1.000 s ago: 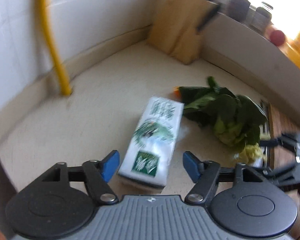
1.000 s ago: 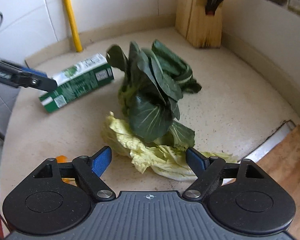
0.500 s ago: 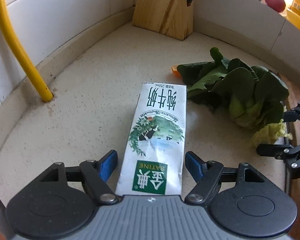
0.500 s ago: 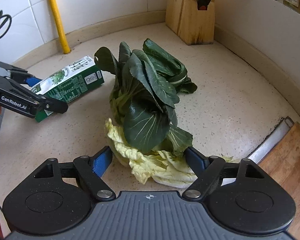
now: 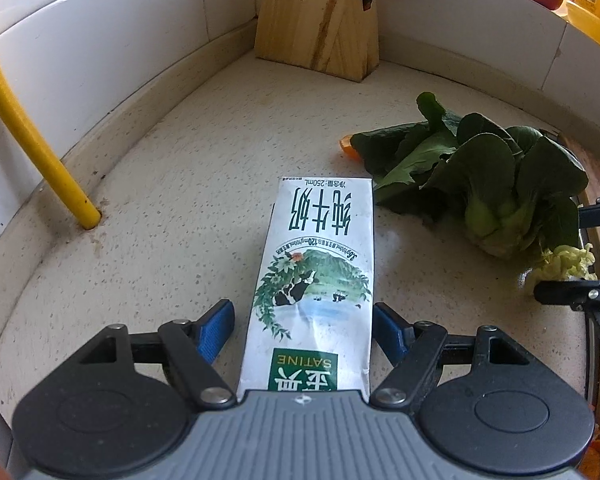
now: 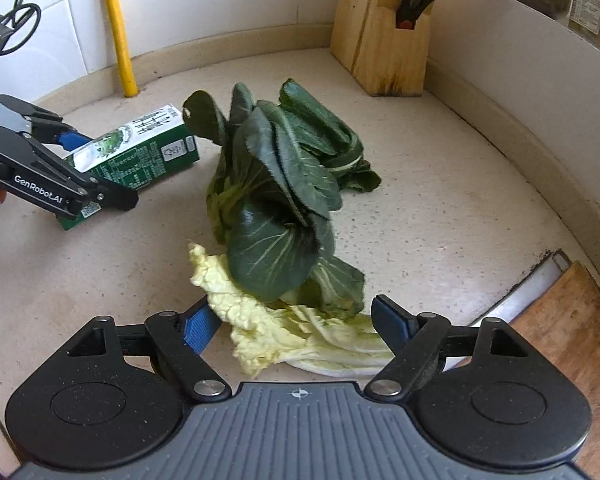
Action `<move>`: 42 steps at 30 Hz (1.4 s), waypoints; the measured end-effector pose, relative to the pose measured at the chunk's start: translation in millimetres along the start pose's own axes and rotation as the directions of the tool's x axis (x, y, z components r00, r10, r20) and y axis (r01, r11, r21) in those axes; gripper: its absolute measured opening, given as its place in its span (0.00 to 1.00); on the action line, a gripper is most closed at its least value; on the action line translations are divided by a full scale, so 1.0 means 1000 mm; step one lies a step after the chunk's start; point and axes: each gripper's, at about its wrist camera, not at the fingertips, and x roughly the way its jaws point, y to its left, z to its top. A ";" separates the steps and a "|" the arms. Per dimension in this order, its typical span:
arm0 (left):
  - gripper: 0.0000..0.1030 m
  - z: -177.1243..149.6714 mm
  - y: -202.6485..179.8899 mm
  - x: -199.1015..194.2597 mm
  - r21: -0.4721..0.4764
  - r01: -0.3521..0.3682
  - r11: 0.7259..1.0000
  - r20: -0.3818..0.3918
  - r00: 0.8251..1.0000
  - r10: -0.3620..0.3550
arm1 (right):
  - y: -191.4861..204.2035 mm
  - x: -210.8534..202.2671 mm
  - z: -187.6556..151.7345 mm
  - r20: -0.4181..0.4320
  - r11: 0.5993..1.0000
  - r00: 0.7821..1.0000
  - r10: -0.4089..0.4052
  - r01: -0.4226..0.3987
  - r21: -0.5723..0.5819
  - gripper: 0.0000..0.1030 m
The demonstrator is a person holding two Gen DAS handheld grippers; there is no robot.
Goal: Collect trash
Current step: 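Lower the left tool onto the white milk carton and close it, then grasp a pale napa cabbage leaf with the right tool while the left tool holds the milk carton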
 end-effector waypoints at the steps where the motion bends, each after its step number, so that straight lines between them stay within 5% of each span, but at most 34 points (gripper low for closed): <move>1: 0.69 0.000 -0.001 0.000 0.001 0.000 1.000 0.002 1.000 0.000 | -0.001 0.000 0.000 0.000 1.000 1.000 -0.001 0.001 -0.001 0.83; 7: 0.50 -0.001 -0.001 -0.002 0.002 0.026 1.000 0.030 0.999 -0.026 | -0.005 0.005 -0.002 -0.022 1.000 1.000 0.002 -0.002 -0.011 0.84; 14: 0.49 -0.005 0.001 -0.006 -0.025 0.052 0.998 0.036 0.998 -0.051 | -0.005 0.004 -0.002 -0.038 1.000 0.999 -0.008 0.007 -0.015 0.79; 18: 0.49 -0.009 0.006 -0.012 -0.060 0.073 0.996 0.027 0.997 -0.071 | -0.008 -0.003 0.002 -0.071 1.000 0.997 0.003 -0.002 0.024 0.59; 19: 0.48 -0.011 0.009 -0.014 -0.070 0.080 0.994 0.024 0.997 -0.078 | -0.006 -0.007 0.002 -0.088 0.999 0.996 0.021 -0.018 0.034 0.47; 22: 0.48 -0.015 0.014 -0.017 -0.098 0.100 0.990 0.016 0.995 -0.099 | 0.002 -0.014 0.000 -0.137 0.993 0.985 0.108 -0.099 0.072 0.34; 26: 0.48 -0.020 0.019 -0.021 -0.114 0.116 0.987 0.017 0.993 -0.115 | 0.014 -0.022 0.001 -0.110 0.991 0.987 0.121 -0.114 0.064 0.32; 30: 0.48 -0.021 0.019 -0.021 -0.106 0.120 0.987 0.015 0.993 -0.119 | 0.017 -0.020 0.005 -0.090 0.992 0.988 0.125 -0.127 -0.020 0.53; 35: 0.48 -0.017 0.018 -0.018 -0.095 0.119 0.988 0.021 0.993 -0.118 | 0.022 -0.001 0.005 -0.102 0.994 0.991 0.090 -0.097 -0.059 0.56; 39: 0.48 -0.013 0.016 -0.014 -0.079 0.114 0.990 0.043 0.993 -0.111 | 0.024 -0.004 0.005 -0.111 0.997 0.992 0.064 -0.068 -0.037 0.39; 42: 0.48 -0.009 0.011 -0.011 -0.060 0.099 0.993 0.052 0.994 -0.096 | 0.021 -0.010 0.003 -0.126 0.991 0.984 0.126 -0.119 0.060 0.27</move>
